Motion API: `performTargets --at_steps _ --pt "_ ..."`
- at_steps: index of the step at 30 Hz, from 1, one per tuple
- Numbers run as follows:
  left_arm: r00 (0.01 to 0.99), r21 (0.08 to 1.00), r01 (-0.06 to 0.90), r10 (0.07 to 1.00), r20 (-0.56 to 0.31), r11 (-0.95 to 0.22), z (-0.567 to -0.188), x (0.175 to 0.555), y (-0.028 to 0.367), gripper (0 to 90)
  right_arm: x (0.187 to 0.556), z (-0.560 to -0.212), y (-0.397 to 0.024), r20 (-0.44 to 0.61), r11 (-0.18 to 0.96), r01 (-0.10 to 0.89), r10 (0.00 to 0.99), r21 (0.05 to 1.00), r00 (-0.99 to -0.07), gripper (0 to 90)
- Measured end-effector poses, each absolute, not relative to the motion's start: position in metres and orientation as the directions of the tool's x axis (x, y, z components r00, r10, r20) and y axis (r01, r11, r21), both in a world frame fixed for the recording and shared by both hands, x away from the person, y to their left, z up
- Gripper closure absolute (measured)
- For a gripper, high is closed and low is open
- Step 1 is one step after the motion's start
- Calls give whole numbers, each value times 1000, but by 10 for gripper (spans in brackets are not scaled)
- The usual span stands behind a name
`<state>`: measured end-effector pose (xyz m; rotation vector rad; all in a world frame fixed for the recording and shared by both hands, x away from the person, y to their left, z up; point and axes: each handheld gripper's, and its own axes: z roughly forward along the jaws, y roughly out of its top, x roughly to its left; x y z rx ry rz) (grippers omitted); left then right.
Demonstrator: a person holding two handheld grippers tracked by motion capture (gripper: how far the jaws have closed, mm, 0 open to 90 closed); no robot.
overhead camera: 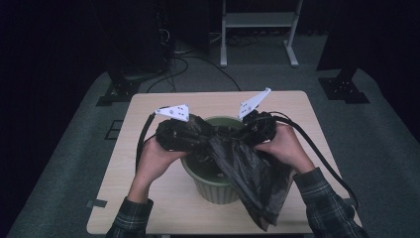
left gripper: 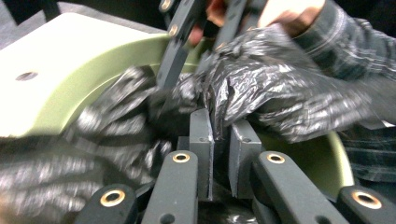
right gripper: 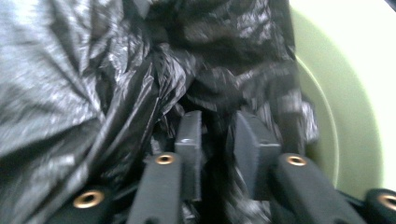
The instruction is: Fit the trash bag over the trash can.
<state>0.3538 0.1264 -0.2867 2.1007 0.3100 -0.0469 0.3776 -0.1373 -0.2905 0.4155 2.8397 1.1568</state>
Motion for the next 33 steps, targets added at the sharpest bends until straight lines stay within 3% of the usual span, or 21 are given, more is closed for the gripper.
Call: performTargets --at_steps 5,9,16,17,18,20,23,24,25,26,29,33 --pt "961 827 260 221 -169 -498 -289 356 125 819 375 -275 -168 119 569 277 299 775 -947 509" --pt "954 811 278 242 -174 -514 -293 358 122 827 362 -269 -182 173 502 285 258 816 -950 427" --pt "950 794 296 251 -186 -532 -297 358 118 827 345 -279 -180 198 502 280 211 818 -957 372" --pt "953 788 292 237 -190 -542 -298 356 115 826 344 -284 -176 199 531 284 212 798 -957 472" --pt "953 788 292 237 -190 -542 -298 356 115 826 344 -284 -176 199 531 284 212 798 -957 472" --pt "956 779 287 221 -193 -558 -298 352 111 817 344 -289 -169 173 562 263 208 785 -963 645" --pt "960 773 278 196 -201 -570 -298 346 107 747 348 -291 -165 155 569 256 220 781 -963 831" --pt "961 773 273 194 -195 -573 -298 344 106 693 350 -291 -164 154 564 259 227 784 -962 855" --pt "964 775 262 201 -177 -576 -298 341 105 560 357 -292 -163 151 552 271 254 788 -955 872" --pt "964 775 262 201 -177 -576 -298 341 105 489 360 -291 -163 149 552 276 263 787 -953 873" --pt "964 790 244 232 -132 -562 -293 340 109 346 369 -289 -159 146 541 276 271 794 -951 880" --pt "961 818 205 270 -63 -537 -280 341 116 290 378 -284 -153 144 544 265 256 796 -956 882"
